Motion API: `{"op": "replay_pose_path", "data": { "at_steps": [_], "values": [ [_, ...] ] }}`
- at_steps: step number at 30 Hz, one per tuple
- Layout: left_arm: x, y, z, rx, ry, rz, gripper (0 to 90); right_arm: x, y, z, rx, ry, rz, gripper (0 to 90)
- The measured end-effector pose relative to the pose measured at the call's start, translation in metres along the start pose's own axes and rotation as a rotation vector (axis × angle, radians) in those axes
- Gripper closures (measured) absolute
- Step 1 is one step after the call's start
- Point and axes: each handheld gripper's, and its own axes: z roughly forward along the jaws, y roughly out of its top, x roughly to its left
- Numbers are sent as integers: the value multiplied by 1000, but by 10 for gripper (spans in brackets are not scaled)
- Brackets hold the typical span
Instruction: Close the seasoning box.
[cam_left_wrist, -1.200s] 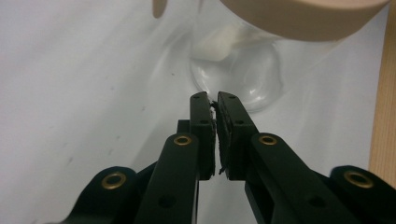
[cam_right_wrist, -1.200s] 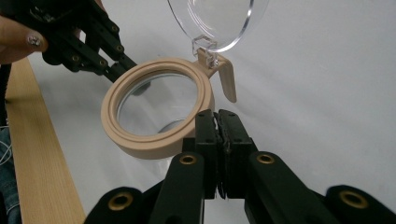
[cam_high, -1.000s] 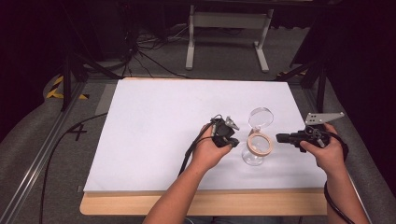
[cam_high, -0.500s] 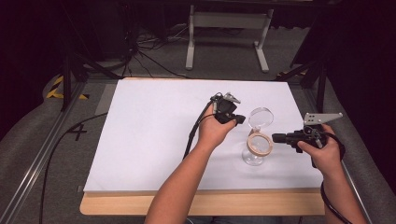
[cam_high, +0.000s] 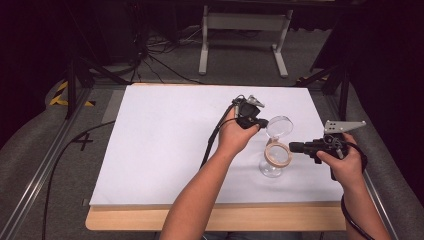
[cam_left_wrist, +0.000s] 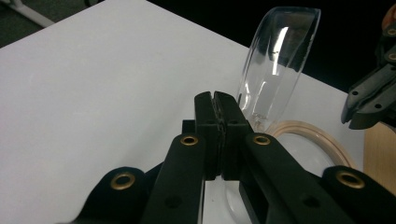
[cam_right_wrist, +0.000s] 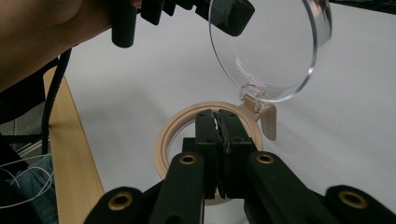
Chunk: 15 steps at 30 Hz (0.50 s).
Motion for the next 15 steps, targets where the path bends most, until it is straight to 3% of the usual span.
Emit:
{"op": "replay_pose_path", "data": {
  "at_steps": [6,15],
  "values": [
    [-7,-1,-3,11,-2,38,889,4,2,3,8,4,-10,880],
    [-16,-3,-6,6,-24,52,887,7,4,2,23,4,-11,880]
  ]
}}
